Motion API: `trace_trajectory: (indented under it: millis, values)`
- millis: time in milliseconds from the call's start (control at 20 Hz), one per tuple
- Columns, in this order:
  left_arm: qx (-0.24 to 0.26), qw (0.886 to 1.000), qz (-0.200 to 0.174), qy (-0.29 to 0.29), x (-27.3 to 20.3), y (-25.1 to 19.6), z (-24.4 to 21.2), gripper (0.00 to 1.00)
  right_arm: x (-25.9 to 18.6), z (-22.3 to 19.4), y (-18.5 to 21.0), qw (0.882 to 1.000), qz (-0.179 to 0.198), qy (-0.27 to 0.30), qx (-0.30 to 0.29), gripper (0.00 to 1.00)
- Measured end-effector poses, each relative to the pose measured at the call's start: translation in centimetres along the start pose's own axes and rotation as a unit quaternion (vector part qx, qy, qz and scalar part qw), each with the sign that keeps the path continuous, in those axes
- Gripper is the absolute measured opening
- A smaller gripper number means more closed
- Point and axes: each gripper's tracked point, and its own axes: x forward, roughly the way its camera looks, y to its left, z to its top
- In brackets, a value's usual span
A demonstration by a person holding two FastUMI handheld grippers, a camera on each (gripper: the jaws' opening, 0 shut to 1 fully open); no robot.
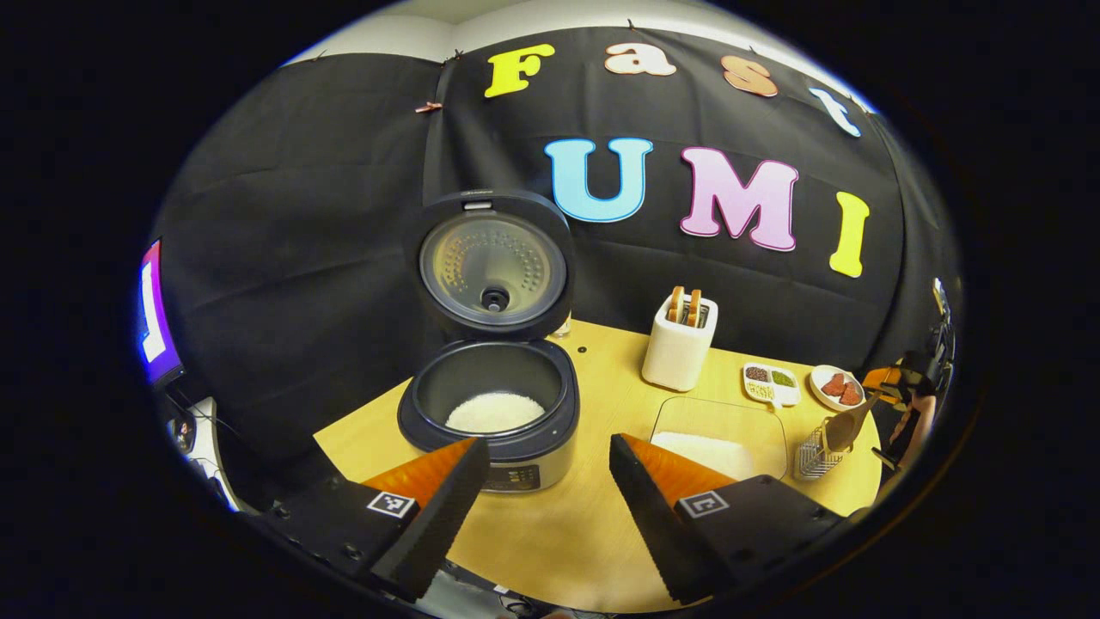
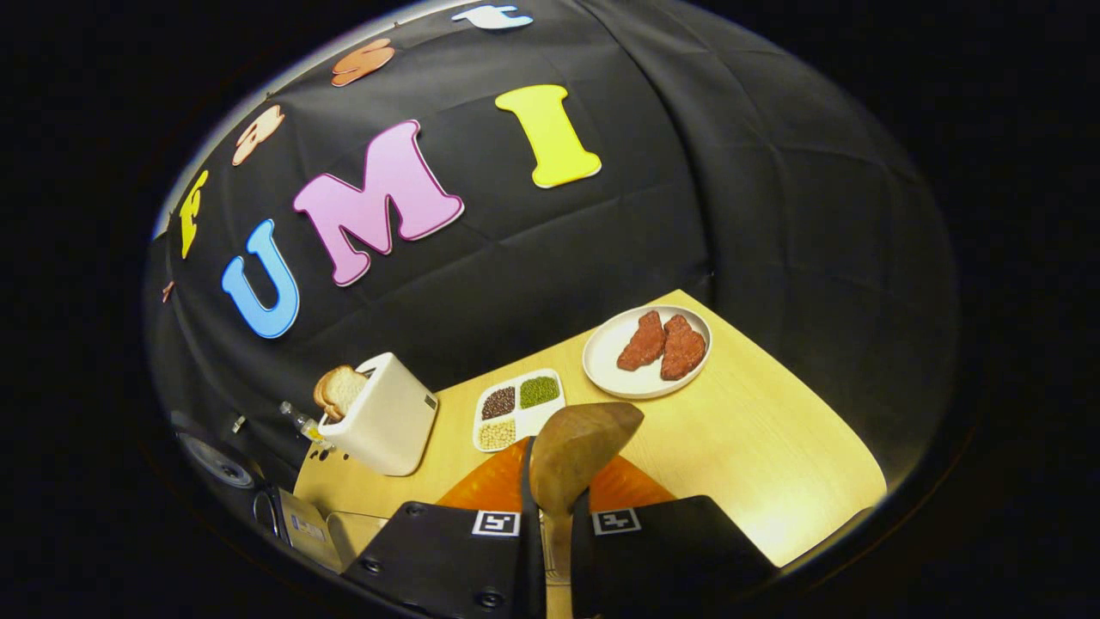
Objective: Close the left gripper, press the button to open the rice cooker; take a wooden spoon from the chopstick holder with the right hand, scoop a spoonful of rice and pour it into the rice cooker, then put the wooden spoon back into the chopstick holder.
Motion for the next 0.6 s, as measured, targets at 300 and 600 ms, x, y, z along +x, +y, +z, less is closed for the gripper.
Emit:
trace_trajectory:
  millis: [300, 600]
  values:
    - [0.039, 0.999, -0.02, -0.008, 1.4, 4.9, -0.5, 0.95, -4.6, 2.4, 6.4, 0.997, 0.007, -0.064, -0.035, 0.16]
    - [0.001, 0.999, -0.049, 0.02, 2.6, 7.6, -2.9, 0.96, -6.3, -2.3, 16.3, 0.994, 0.092, -0.027, -0.042, 0.16]
